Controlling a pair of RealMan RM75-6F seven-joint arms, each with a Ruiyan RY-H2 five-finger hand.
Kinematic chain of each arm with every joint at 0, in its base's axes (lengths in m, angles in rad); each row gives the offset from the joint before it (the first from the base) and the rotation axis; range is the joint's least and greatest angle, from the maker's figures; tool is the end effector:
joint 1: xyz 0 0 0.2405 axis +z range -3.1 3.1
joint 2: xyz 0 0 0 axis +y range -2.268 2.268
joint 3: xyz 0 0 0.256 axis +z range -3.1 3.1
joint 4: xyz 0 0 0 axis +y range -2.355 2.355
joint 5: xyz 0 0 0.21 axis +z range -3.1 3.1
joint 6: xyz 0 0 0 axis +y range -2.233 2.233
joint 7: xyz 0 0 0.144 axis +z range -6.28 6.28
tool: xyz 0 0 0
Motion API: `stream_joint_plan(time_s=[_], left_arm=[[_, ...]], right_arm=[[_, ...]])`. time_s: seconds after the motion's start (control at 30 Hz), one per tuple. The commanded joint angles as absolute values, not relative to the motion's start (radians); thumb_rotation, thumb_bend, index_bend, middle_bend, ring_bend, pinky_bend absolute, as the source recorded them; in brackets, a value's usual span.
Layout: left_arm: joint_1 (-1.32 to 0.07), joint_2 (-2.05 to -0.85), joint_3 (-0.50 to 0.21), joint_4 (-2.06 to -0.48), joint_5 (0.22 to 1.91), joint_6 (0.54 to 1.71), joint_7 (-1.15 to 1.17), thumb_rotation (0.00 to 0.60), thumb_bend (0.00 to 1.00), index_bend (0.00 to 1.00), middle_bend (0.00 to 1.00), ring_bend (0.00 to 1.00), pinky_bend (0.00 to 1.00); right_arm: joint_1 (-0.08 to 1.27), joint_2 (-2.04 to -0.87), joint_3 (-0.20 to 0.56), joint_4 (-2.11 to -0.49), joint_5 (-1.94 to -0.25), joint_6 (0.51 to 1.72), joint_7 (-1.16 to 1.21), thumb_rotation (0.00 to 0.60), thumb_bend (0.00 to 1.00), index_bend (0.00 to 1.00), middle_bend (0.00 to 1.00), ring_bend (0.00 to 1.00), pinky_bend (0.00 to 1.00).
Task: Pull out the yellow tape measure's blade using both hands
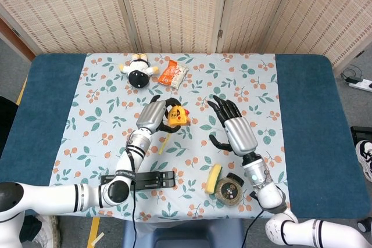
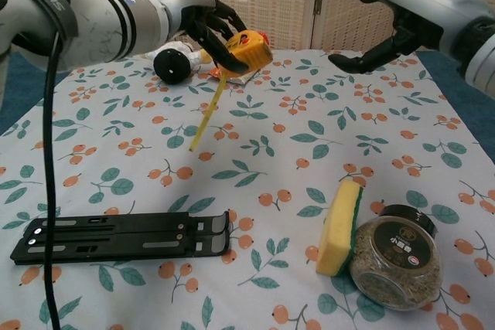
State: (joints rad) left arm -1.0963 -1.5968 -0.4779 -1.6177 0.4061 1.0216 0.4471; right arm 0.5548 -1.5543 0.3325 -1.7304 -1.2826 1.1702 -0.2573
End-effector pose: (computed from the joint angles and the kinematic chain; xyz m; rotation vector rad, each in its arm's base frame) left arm -0.0025 0.3912 -0.0040 -1.5875 -1.4236 -1.1408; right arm -0.1067 -0.3107 0.0321 1.5726 -1.0575 1.3738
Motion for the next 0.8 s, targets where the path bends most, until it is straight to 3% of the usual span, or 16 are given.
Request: stream_joint_plan(time_s=[0.03,0.8], left_arm=[[-1.109,-1.603,-0.48,-1.623,0.393,1.029,0.452,0.6,0.44,0.63,0.61,0.52,0.03],[-1.145,-1.603,-0.49,-1.622,0.334,1.04,0.435,0.6,0.44,0.63,0.61,0.52,0.04]], right_arm=[[0.587,-1.602,0.358,-1.691,-1.25,1.172,-0.272,0.6,0.39,0.0,0.0,0.0,0.0],[0.687,-1.728,0.375,-1.585,-1.2,1.201,-0.281,0.6,0.39,0.0,0.0,0.0,0.0]])
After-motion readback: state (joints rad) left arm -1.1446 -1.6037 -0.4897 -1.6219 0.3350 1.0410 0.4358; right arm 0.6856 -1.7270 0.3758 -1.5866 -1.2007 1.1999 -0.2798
